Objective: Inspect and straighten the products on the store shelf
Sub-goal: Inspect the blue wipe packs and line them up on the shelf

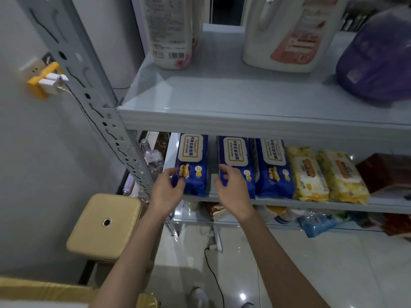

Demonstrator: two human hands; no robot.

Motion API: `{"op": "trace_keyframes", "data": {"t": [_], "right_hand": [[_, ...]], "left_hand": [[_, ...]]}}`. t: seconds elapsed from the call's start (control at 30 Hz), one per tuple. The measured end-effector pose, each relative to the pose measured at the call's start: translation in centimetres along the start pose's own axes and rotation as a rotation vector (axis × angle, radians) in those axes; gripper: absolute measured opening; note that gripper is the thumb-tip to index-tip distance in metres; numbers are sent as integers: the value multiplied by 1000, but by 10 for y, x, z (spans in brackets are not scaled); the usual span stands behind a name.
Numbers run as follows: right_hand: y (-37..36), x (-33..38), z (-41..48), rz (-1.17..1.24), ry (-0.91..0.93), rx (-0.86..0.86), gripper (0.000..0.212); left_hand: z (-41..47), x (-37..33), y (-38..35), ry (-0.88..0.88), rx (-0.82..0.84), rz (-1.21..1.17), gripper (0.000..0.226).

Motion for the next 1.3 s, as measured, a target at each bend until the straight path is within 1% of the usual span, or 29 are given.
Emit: {"op": "trace_keyframes", "data": {"t": [0.13, 0.33, 0.4, 0.53, 0.8, 1.03, 1.3], "right_hand": [[21, -17, -31, 41, -10, -34, 47], [54, -61, -75, 96, -53, -89, 41], [62, -77, -86, 139, -46, -101, 38], [80, -102, -104, 113, -22, -121, 36], [101, -138, -114, 147, -64, -82, 37], [96, -127, -96, 155, -43, -60, 40], [90, -86, -35, 202, -18, -85, 46]], "left_hand": [[-27, -1, -13, -25, -29, -42, 40], [-61, -9, -49, -46, -56, -128, 33], [-69, -14, -64, -38, -62, -133, 31], [-76, -20, -95, -4, -69, -164, 26], [-89, -23, -141, 33, -75, -158, 24], [-71, -30, -141, 39, -66, -122, 28], [-5, -53, -132, -14, -17, -70, 40]]}}
Point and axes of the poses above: each hand's wrist, its own z-axis towards the middle knuckle, its own y-axis out of the back of the hand, x = y × z, the point moved 7 cm from there along z, towards the middle knuckle, and after that the axes turned 14 degrees about x, right-handed, at the moved point
